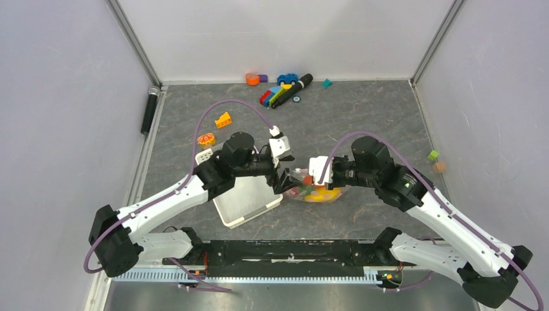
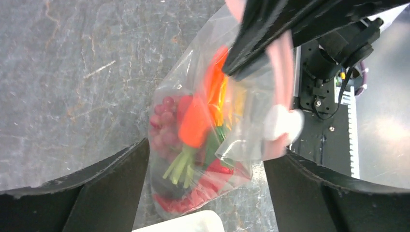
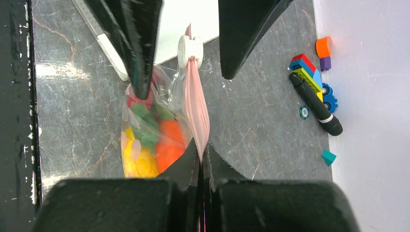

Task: Place the food in the zip-top bag and seal the zipper
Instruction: Zip the zipper food storage bag at the center of the board.

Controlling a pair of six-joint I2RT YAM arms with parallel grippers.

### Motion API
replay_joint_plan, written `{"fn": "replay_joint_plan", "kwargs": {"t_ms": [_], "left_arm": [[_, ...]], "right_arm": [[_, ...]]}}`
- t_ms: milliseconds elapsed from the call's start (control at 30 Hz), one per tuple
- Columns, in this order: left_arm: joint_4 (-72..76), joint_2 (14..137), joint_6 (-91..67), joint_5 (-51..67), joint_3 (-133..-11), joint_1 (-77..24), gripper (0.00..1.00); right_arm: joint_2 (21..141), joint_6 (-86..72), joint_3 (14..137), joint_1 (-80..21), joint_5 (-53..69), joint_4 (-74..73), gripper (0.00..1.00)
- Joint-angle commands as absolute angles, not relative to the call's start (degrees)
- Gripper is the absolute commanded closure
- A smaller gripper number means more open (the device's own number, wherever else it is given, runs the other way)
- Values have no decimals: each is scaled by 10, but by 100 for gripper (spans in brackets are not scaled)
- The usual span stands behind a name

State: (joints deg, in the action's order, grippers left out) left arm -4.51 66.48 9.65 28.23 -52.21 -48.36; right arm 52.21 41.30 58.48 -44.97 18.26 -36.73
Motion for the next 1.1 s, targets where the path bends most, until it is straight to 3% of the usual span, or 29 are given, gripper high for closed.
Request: {"fn": "replay_joint_plan", "kwargs": {"t_ms": [0,233,467,633,733,767,833,900,1033,1067], "left_arm": [[108,679,-68,298,-487,-466,14],[327,704,-205,412,-421,-442,31],[372,712,-231,425,-414,-434,51],[380,713,-241,425,-417,-427,74],[386,710,-242,416,-416,-423,98],[391,710,-241,412,-414,-423,98],[399,709,-235,416,-410,-423,98],[397,710,-225,424,-409,-423,98],[373,711,-205,426,-413,-423,98],[370,712,-203,421,-415,-423,98]], "right_arm": [[500,402,576,-450,194,-323,100],[494,396,573,-450,186,-322,100],[493,393,570,-450,174,-320,100],[495,390,570,-450,170,-320,100],[494,390,570,-450,169,-320,98],[494,389,570,-450,169,-319,96],[491,380,567,-450,172,-309,79],[488,361,572,-450,184,-296,56],[480,287,572,-450,213,-238,22],[479,263,571,-450,221,-226,18]]}}
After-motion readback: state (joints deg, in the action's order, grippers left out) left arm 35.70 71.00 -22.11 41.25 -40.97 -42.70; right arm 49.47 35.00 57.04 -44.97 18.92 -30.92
